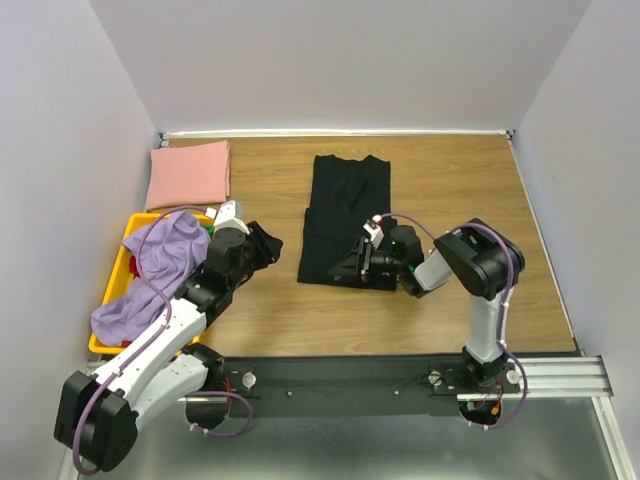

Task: Fold and stack the t-shirts
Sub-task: Fold the tshirt

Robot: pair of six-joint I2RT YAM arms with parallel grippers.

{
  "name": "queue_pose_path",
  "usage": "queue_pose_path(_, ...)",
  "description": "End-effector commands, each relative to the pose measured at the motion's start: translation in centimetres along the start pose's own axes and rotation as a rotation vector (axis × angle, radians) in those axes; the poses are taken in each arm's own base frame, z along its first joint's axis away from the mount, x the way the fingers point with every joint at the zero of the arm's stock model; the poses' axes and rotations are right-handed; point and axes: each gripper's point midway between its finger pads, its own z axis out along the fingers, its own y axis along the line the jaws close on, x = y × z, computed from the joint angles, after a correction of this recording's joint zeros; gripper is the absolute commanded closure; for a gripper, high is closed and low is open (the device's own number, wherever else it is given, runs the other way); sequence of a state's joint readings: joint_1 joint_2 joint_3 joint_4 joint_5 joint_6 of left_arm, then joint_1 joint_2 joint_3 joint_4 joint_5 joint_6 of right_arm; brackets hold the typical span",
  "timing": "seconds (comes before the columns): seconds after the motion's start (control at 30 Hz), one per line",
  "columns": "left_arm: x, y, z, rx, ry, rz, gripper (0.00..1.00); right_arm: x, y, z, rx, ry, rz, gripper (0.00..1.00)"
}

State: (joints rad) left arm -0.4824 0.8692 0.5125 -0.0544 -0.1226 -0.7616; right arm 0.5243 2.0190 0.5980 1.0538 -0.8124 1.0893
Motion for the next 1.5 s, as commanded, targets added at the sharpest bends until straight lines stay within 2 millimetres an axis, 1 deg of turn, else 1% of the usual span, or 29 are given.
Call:
queue_pose_path(0.0, 0.6, 1.0, 0.4, -0.052, 0.032, 0.090, 0.46, -0.1, -1.0, -1.7, 0.134, -0.064, -0.041, 0.39)
queue_pose_path(0.03, 0.8, 1.0, 0.5, -0.055, 0.044, 0.104, 0.46, -0.9, -0.3, -1.9, 0.154, -0.080, -0.086, 0.39)
queue_pose_path(0.07, 1.4, 0.8, 0.8, -0.058, 0.071, 0.119, 0.45, 0.2, -2.0, -2.8, 0.284, -0.031, -0.034, 0.39)
queue_pose_path(0.1, 1.9, 0.7, 0.9, -0.061, 0.093, 0.142, 0.44, -3.4, 0.6, -3.2, 0.335, -0.137, -0.142, 0.38)
queue_pose_path(0.13, 2.3, 0.6, 1.5, -0.073, 0.121, 0.158, 0.43, -4.2, 0.0, -4.3, 0.427, -0.150, -0.225, 0.38)
queue_pose_path(0.17, 2.9, 0.3, 1.7, -0.076, 0.144, 0.176, 0.43, -3.7, -0.8, -5.9, 0.539, -0.139, -0.210, 0.38)
queue_pose_path(0.2, 4.0, -0.1, 1.8, -0.076, 0.188, 0.205, 0.43, -5.8, -0.2, -7.8, 0.631, -0.248, -0.258, 0.38)
queue_pose_path(0.23, 4.8, -0.4, 2.0, -0.076, 0.220, 0.226, 0.43, -6.1, -0.1, -9.1, 0.688, -0.273, -0.273, 0.38)
queue_pose_path(0.27, 6.0, -0.3, 2.5, -0.098, 0.281, 0.252, 0.42, -6.0, -1.0, -11.0, 0.800, -0.296, -0.258, 0.38)
queue_pose_path(0.3, 6.7, -0.4, 2.7, -0.108, 0.312, 0.268, 0.41, -5.9, -1.1, -12.0, 0.847, -0.305, -0.251, 0.38)
queue_pose_path(0.33, 7.8, -0.7, 2.8, -0.112, 0.348, 0.293, 0.41, -6.0, -0.9, -13.2, 0.888, -0.325, -0.252, 0.38)
queue_pose_path(0.37, 8.3, -0.4, 3.5, -0.150, 0.370, 0.311, 0.40, -4.7, -1.9, -14.6, 0.969, -0.289, -0.224, 0.38)
queue_pose_path(0.4, 9.0, 0.2, 3.4, -0.182, 0.394, 0.331, 0.40, -4.7, -2.6, -16.0, 1.047, -0.310, -0.219, 0.38)
queue_pose_path(0.43, 9.4, 0.3, 3.7, -0.207, 0.404, 0.348, 0.39, -4.3, -2.9, -16.8, 1.088, -0.308, -0.209, 0.38)
queue_pose_path(0.47, 9.8, 0.5, 3.9, -0.213, 0.418, 0.355, 0.39, -3.2, -3.8, -18.0, 1.147, -0.279, -0.192, 0.38)
queue_pose_path(0.5, 10.0, 0.6, 3.9, -0.220, 0.431, 0.363, 0.39, -2.9, -4.1, -18.6, 1.175, -0.282, -0.189, 0.38)
queue_pose_path(0.57, 10.8, 0.8, 4.4, -0.230, 0.465, 0.377, 0.39, -2.0, -4.4, -18.7, 1.170, -0.259, -0.172, 0.38)
queue_pose_path(0.67, 11.5, 0.5, 4.7, -0.227, 0.488, 0.385, 0.39, -1.0, -5.3, -18.1, 1.165, -0.209, -0.141, 0.39)
queue_pose_path(0.73, 11.5, 0.1, 4.8, -0.222, 0.485, 0.384, 0.39, -0.8, -5.8, -17.7, 1.162, -0.189, -0.129, 0.39)
queue_pose_path(0.93, 11.5, -0.3, 4.8, -0.209, 0.477, 0.378, 0.40, -1.0, -5.8, -15.9, 1.105, -0.168, -0.128, 0.43)
queue_pose_path(1.07, 11.9, -0.1, 4.7, -0.206, 0.487, 0.376, 0.40, -0.3, -6.5, -15.2, 1.110, -0.129, -0.121, 0.44)
queue_pose_path(1.1, 12.0, 0.0, 4.7, -0.210, 0.491, 0.378, 0.40, 0.0, -6.8, -15.2, 1.113, -0.117, -0.117, 0.45)
queue_pose_path(1.27, 11.8, -0.1, 4.5, -0.207, 0.484, 0.373, 0.40, 1.4, -7.1, -14.7, 1.116, -0.072, -0.106, 0.46)
queue_pose_path(1.4, 11.7, -0.1, 4.5, -0.204, 0.484, 0.374, 0.40, 2.1, -7.2, -14.9, 1.144, -0.048, -0.109, 0.46)
queue_pose_path(1.47, 11.8, 0.0, 4.4, -0.207, 0.488, 0.375, 0.40, 2.0, -6.9, -14.9, 1.166, -0.052, -0.124, 0.47)
